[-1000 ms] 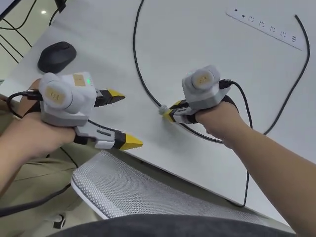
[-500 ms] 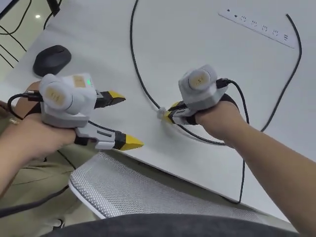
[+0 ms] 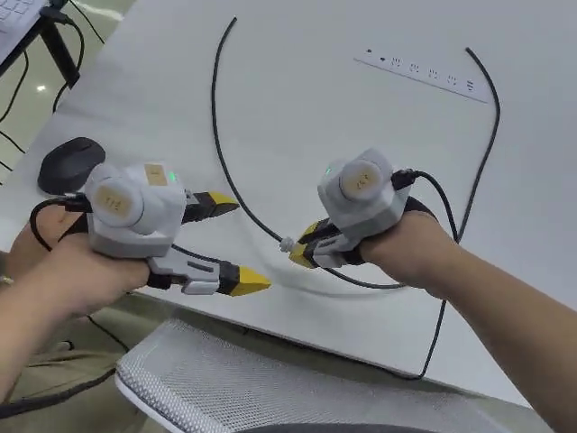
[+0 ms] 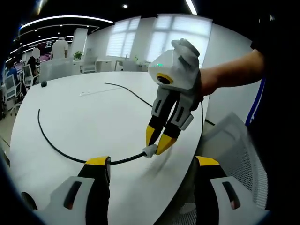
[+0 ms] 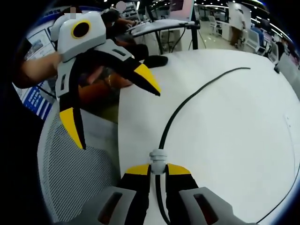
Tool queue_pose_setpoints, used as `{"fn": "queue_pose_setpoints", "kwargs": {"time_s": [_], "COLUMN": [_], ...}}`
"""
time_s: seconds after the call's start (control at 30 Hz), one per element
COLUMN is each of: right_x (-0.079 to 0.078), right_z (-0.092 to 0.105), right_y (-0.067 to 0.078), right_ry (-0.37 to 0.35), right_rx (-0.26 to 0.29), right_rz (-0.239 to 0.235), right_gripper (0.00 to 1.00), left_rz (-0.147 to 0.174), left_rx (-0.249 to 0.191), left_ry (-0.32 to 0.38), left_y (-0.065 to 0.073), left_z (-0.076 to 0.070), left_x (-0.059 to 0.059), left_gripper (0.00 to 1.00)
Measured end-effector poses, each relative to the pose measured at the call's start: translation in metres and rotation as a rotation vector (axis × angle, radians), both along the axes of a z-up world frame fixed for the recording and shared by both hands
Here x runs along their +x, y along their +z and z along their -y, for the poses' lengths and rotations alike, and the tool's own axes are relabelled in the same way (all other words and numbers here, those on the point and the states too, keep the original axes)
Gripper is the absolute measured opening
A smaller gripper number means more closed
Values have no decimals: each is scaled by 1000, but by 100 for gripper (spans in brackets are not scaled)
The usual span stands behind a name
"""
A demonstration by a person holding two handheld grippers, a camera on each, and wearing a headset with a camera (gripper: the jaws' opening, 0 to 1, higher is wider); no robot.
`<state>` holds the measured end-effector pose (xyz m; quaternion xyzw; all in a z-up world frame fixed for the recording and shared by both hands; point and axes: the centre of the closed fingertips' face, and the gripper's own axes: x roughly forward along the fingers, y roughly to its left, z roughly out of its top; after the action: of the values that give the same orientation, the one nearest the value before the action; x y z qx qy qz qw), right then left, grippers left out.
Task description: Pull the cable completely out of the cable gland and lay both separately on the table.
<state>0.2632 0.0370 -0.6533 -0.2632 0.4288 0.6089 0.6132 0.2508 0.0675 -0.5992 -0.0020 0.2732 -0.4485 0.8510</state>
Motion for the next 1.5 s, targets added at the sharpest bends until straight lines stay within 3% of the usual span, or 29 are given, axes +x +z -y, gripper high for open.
{"fn": "queue_pose_setpoints", "kwargs": {"time_s": [0.13, 0.43, 0.67, 0.77, 1.07, 1.3, 1.5], "right_x": [-6, -18, -29, -33, -43, -47, -47], "right_z": [6, 19, 27, 29, 35, 36, 40], "right_y": [10, 34, 50, 57, 63, 66, 66], "right_ry": [24, 83, 148, 169, 242, 277, 286], "right_rx": [1, 17, 27, 36, 38, 48, 49], "right_rz": [13, 58, 106, 130, 187, 213, 224], "right_gripper": [6, 6, 6, 6, 6, 6, 6], "left_rz": [5, 6, 11, 5, 8, 5, 0], "left_rx": [-36, -31, -30, -45, -58, -108, -108], "left_ry": [-48, -133, -194, -231, -264, -285, -277], "left_y": [7, 4, 9, 12, 13, 20, 20], "left_z": [16, 33, 49, 56, 66, 73, 74], "left_x": [0, 0, -9, -14, -20, -24, -23], "left_gripper": [70, 63, 58, 51, 45, 30, 31]}}
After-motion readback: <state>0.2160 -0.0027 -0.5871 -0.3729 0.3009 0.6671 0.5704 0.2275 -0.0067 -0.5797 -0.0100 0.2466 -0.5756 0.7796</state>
